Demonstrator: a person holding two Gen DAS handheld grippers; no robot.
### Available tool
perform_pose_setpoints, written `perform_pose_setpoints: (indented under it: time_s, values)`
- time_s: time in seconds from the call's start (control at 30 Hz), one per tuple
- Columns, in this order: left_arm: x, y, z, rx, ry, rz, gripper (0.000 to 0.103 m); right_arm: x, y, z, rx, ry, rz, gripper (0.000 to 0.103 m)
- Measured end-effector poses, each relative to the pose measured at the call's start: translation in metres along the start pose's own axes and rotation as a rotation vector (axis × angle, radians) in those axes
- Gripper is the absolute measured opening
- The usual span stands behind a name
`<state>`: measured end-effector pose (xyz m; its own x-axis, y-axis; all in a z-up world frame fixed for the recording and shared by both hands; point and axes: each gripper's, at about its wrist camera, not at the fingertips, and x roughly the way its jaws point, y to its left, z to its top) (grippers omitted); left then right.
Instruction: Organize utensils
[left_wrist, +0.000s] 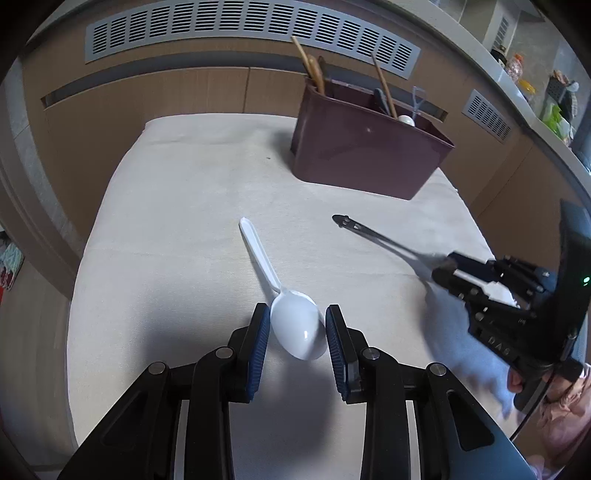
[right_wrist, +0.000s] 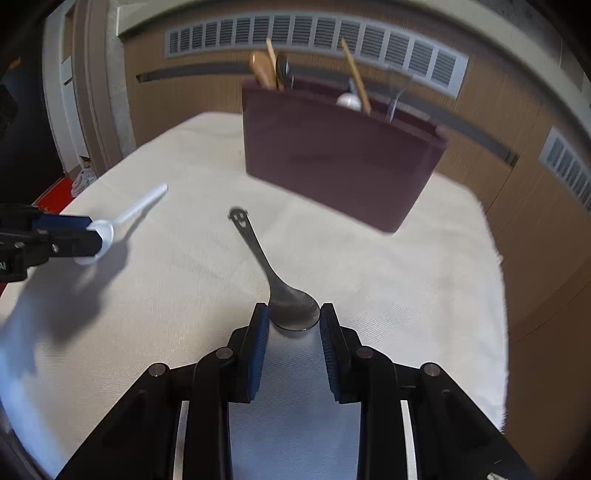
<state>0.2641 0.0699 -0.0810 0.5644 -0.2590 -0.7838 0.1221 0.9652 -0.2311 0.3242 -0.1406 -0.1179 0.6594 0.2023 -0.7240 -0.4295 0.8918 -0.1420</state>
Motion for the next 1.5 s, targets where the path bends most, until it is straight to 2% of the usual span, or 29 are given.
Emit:
perform_pose_setpoints:
  time_s: [0.27, 0.3, 0.33, 0.43, 0.6, 0.67, 0.7, 0.73, 0.8, 0.83, 0.93, 1.1, 1.2, 1.23, 1.27, 1.43, 1.5]
  values:
    - [-0.009, -0.021, 0.004, 0.033, -0.017, -0.051, 0.032, -0.078, -0.047, 0.027, 0.126, -0.173, -0.011, 0.025]
    - [-0.01, -0.023, 0.004, 0.036, -0.021, -0.056, 0.032, -0.084, -0.05, 0.031, 0.139, -0.185, -0.005, 0.022]
    - [-0.012, -0.025, 0.005, 0.039, -0.026, -0.061, 0.032, -0.088, -0.053, 0.034, 0.146, -0.191, 0.006, 0.0]
    - [-0.014, -0.028, 0.007, 0.041, -0.037, -0.065, 0.032, -0.085, -0.056, 0.043, 0.146, -0.191, -0.001, 0.0]
    - [-0.012, -0.022, 0.006, 0.026, -0.031, -0.052, 0.032, -0.06, -0.061, 0.036, 0.153, -0.123, -0.015, 0.0]
    - [-0.007, -0.019, 0.005, 0.016, -0.02, -0.048, 0.032, -0.053, -0.07, 0.026, 0.184, -0.086, -0.027, 0.006]
    - [-0.004, -0.018, 0.004, 0.013, -0.015, -0.049, 0.032, -0.049, -0.077, 0.018, 0.218, -0.06, -0.025, 0.012]
    - [-0.002, -0.017, 0.005, 0.01, -0.009, -0.052, 0.032, -0.045, -0.082, 0.011, 0.254, -0.038, -0.02, 0.024]
    - [0.005, -0.018, 0.005, 0.009, 0.003, -0.055, 0.032, -0.033, -0.097, -0.01, 0.374, 0.018, -0.011, 0.038]
    - [0.008, -0.018, 0.005, 0.011, 0.008, -0.058, 0.032, -0.027, -0.102, -0.017, 0.424, 0.039, -0.011, 0.039]
    - [0.012, -0.019, 0.005, 0.012, 0.017, -0.061, 0.032, -0.003, -0.111, -0.019, 0.491, 0.082, -0.009, 0.039]
    - [0.004, -0.007, 0.002, -0.006, 0.006, -0.022, 0.032, 0.044, -0.102, 0.012, 0.441, 0.116, -0.094, 0.039]
    - [-0.001, 0.005, 0.0, -0.029, 0.009, 0.007, 0.033, 0.059, -0.09, 0.024, 0.405, 0.093, -0.144, 0.039]
    - [-0.003, 0.009, -0.001, -0.036, 0.012, 0.017, 0.033, 0.061, -0.085, 0.028, 0.371, 0.095, -0.162, 0.032]
    - [-0.003, 0.011, -0.003, -0.039, 0.016, 0.024, 0.033, 0.061, -0.081, 0.031, 0.345, 0.096, -0.161, 0.024]
    - [0.002, 0.006, -0.007, -0.026, 0.056, 0.008, 0.036, 0.038, -0.079, 0.029, 0.322, 0.067, -0.093, 0.025]
    - [0.007, -0.005, -0.009, -0.013, 0.078, -0.021, 0.045, 0.016, -0.08, 0.028, 0.33, 0.02, -0.06, 0.025]
